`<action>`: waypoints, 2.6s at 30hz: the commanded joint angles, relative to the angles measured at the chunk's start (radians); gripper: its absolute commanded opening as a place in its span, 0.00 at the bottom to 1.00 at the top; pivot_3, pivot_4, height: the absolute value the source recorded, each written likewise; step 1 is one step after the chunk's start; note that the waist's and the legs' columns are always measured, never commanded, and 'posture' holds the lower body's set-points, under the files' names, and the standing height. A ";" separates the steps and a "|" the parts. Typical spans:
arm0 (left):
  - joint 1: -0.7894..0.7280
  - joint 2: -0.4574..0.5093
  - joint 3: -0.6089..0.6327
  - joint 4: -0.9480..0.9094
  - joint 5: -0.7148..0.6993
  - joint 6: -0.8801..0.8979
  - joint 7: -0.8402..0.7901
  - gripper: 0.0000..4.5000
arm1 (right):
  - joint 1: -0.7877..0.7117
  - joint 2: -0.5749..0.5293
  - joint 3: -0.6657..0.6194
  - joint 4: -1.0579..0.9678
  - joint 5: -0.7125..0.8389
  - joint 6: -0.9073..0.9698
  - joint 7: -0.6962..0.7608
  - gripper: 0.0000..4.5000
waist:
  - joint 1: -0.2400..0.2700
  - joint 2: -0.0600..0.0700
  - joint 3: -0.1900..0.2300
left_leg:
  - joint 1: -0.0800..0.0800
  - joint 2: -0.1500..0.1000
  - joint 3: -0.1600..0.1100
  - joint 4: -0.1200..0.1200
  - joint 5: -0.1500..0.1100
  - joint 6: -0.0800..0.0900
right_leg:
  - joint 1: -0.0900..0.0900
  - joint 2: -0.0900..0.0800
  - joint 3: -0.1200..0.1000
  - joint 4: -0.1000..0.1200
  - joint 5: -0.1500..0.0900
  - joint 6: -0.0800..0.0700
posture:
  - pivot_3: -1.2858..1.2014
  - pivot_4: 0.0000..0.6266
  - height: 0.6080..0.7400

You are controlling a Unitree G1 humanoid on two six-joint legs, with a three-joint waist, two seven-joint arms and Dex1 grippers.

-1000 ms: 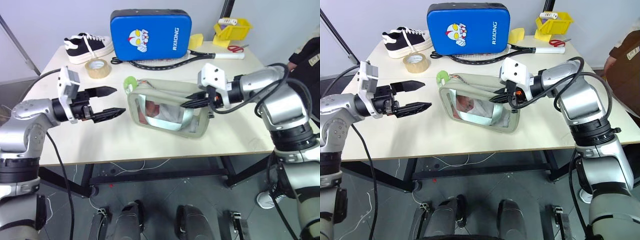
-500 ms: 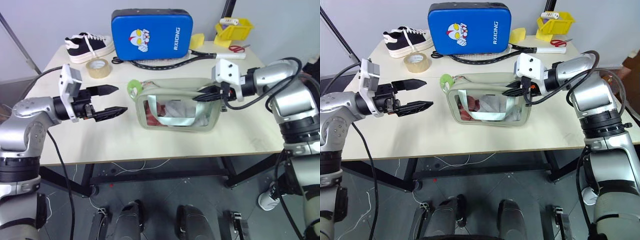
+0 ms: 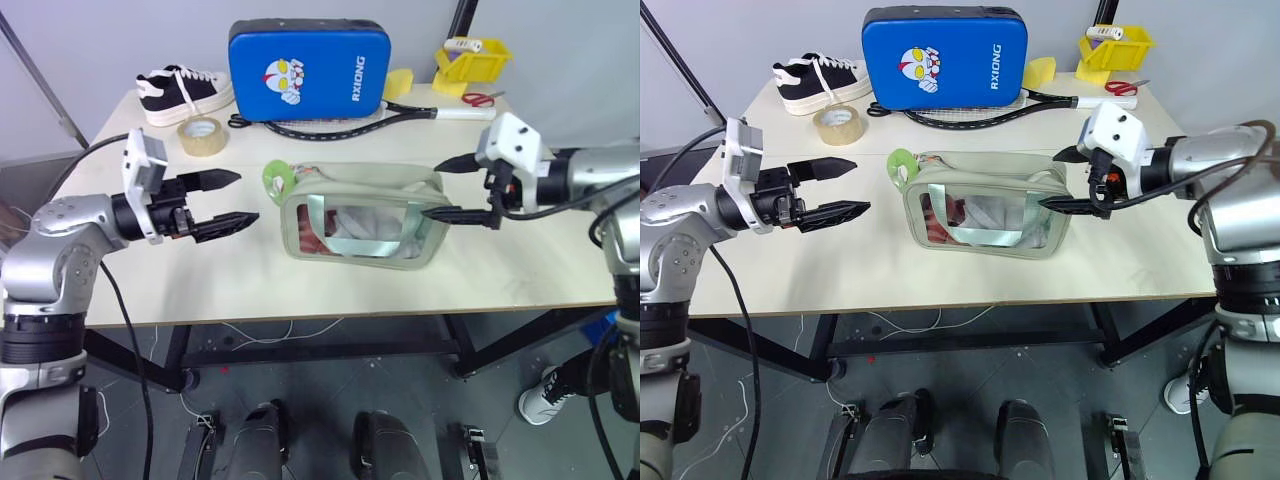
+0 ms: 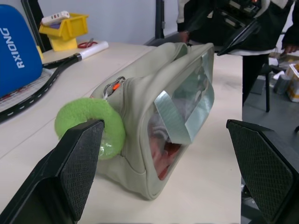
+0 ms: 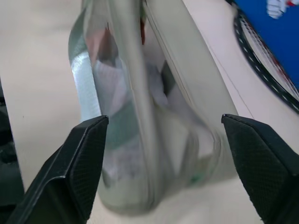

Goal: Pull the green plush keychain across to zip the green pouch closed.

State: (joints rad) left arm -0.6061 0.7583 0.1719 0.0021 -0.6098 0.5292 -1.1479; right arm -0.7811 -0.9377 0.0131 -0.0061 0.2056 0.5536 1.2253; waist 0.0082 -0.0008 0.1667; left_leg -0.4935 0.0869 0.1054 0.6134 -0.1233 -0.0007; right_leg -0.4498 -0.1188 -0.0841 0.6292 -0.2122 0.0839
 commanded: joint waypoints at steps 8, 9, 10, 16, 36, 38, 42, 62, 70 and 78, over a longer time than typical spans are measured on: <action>-0.148 -0.037 -0.055 0.215 0.090 -0.123 -0.044 1.00 | 0.054 -0.009 -0.011 -0.011 0.014 -0.029 -0.048 0.15 | 0.005 0.000 0.000 | -0.002 0.000 0.000 0.000 0.000 0.000 | 0.000 0.000 0.000 -0.001 0.000 0.000 | 0.52 0.24 0.87; -0.158 -0.040 -0.060 0.237 0.099 -0.134 -0.052 1.00 | 0.059 -0.012 -0.011 -0.004 0.017 -0.045 -0.039 0.02 | 0.004 0.000 0.000 | -0.002 0.000 0.000 0.000 0.000 0.000 | 0.000 0.000 0.000 -0.001 0.000 0.000 | 0.52 0.24 0.87; -0.171 -0.043 -0.065 0.265 0.110 -0.149 -0.058 1.00 | 0.055 -0.012 -0.008 0.012 0.014 -0.059 -0.034 0.02 | 0.004 0.000 0.000 | -0.002 0.000 0.000 0.000 0.000 0.000 | 0.000 0.000 0.000 -0.001 0.000 0.000 | 0.52 0.24 0.87; -0.307 -0.101 -0.083 0.501 0.184 -0.207 -0.026 1.00 | 0.020 -0.010 0.019 0.086 -0.011 -0.130 -0.010 0.02 | 0.005 -0.001 0.000 | -0.002 0.000 0.000 0.002 0.000 0.000 | 0.001 0.000 0.000 0.000 0.000 0.000 | 0.52 0.24 0.87; -0.501 -0.226 -0.087 0.878 0.297 -0.333 -0.040 0.01 | 0.048 -0.008 -0.017 0.012 0.043 -0.093 -0.018 0.00 | 0.002 -0.002 0.001 | -0.002 0.000 -0.001 0.002 0.000 0.001 | 0.001 0.000 0.000 0.000 0.000 0.000 | 0.52 0.24 0.87; -0.460 -0.187 -0.058 0.744 0.237 -0.246 -0.096 0.01 | 0.050 0.000 -0.009 0.004 0.045 -0.094 -0.017 0.00 | -0.002 -0.002 0.002 | -0.002 0.000 -0.001 0.002 0.000 0.001 | 0.001 0.000 0.000 0.000 0.000 0.000 | 0.52 0.24 0.87; -0.424 -0.143 0.008 0.505 0.106 -0.065 -0.107 0.01 | 0.038 0.016 0.009 0.011 0.040 -0.098 -0.021 0.00 | -0.004 -0.002 0.002 | -0.002 0.000 -0.001 0.001 0.000 0.001 | 0.000 0.000 0.000 0.001 0.000 0.000 | 0.52 0.24 0.87; -0.487 -0.244 -0.105 0.476 0.195 -0.018 0.030 0.98 | 0.030 0.037 0.010 0.012 0.038 -0.097 -0.057 0.00 | -0.004 -0.003 0.004 | 0.000 0.000 -0.002 0.003 0.000 0.003 | 0.004 0.001 -0.001 0.001 0.000 0.001 | 0.52 0.24 0.87; -0.289 -0.141 -0.180 0.303 0.216 -0.045 -0.097 0.98 | 0.014 0.047 0.021 0.029 0.035 -0.101 -0.065 0.00 | 0.006 -0.003 0.005 | 0.002 0.000 -0.001 0.003 -0.001 0.002 | 0.006 0.000 -0.001 0.000 0.000 0.001 | 0.52 0.24 0.87; -0.255 -0.199 -0.241 0.345 0.315 -0.150 -0.028 0.24 | 0.004 0.048 0.018 0.016 0.044 -0.089 -0.065 0.00 | 0.003 -0.003 0.005 | -0.001 0.000 -0.001 0.006 -0.001 0.002 | 0.005 0.000 -0.001 0.000 0.000 0.000 | 0.52 0.24 0.87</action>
State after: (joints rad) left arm -0.8591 0.5583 -0.0613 0.3592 -0.3045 0.4027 -1.1757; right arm -0.7425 -0.8839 0.0648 0.0354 0.2324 0.4696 1.1663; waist 0.0110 -0.0038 0.1716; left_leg -0.4941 0.0868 0.1041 0.6182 -0.1242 0.0014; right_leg -0.4453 -0.1192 -0.0853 0.6293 -0.2122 0.0840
